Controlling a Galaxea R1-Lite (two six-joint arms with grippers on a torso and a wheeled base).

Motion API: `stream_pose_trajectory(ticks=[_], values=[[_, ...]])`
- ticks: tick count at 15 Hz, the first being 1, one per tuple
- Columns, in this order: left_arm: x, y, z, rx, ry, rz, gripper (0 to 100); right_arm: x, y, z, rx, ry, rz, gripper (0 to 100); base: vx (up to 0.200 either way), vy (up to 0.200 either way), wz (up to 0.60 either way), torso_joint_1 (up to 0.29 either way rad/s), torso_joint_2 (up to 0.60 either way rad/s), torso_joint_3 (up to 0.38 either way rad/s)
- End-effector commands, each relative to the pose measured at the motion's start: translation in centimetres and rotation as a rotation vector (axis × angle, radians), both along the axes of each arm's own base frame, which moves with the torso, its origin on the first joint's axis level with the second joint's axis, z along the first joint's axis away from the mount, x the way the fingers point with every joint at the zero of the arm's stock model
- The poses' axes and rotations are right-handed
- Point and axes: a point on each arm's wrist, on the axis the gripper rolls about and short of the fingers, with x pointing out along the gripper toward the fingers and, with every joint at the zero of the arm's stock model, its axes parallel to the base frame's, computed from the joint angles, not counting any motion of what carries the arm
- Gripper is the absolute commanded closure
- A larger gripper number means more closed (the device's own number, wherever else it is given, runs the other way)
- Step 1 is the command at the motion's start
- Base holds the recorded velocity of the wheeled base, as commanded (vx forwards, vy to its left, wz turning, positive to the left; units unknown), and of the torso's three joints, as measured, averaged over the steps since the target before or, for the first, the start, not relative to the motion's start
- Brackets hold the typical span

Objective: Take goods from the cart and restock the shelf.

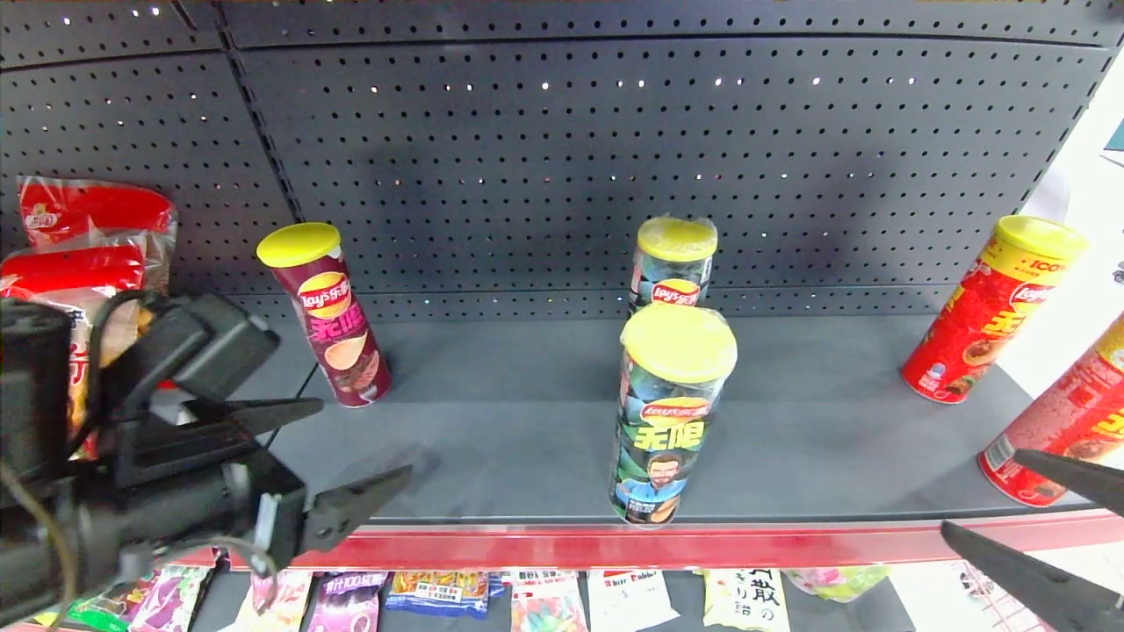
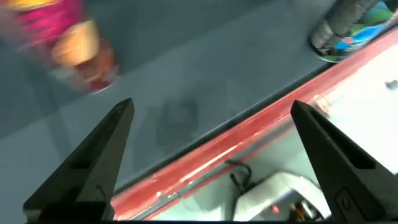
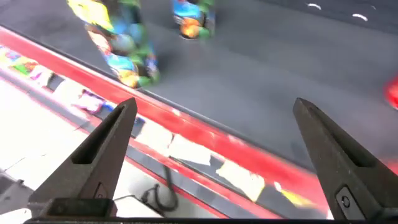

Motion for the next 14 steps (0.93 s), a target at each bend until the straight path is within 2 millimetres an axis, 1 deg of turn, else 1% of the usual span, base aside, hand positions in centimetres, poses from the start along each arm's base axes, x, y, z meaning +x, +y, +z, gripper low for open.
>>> stream_pose_trajectory(ticks=[1,2,4,6,8,10,14], values=[[4.7,-4.7,-2.6,0.070,0.118,-0.061,0,-2.5,-1.4,0.7,0.041,-0.100,-0.047,0,0.000,0.000,0.00,0.000,0.00,0.000],[5.6,-5.6,-2.8,0.072,0.124,-0.069,0,-2.6,-1.6,0.6,0.034,-0.096,-0.089,0,0.000,0.000,0.00,0.000,0.00,0.000],[6.2,-8.0,-3.3,0.075,0.145,-0.121,0,-2.7,-2.0,-0.1,0.027,-0.084,-0.167,0,0.000,0.000,0.00,0.000,0.00,0.000],[6.8,-9.2,-4.1,0.088,0.168,-0.140,0,-2.8,-2.1,-0.2,0.029,-0.087,-0.181,0,0.000,0.000,0.00,0.000,0.00,0.000],[7.5,-10.4,-4.5,0.091,0.174,-0.154,0,-2.7,-2.1,-0.2,0.027,-0.082,-0.181,0,0.000,0.000,0.00,0.000,0.00,0.000],[8.0,-11.0,-4.5,0.081,0.176,-0.181,0,-2.7,-2.1,-0.3,0.027,-0.079,-0.181,0,0.000,0.000,0.00,0.000,0.00,0.000],[8.1,-11.2,-4.9,0.085,0.185,-0.186,0,-2.8,-2.1,-0.5,0.028,-0.077,-0.181,0,0.000,0.000,0.00,0.000,0.00,0.000]])
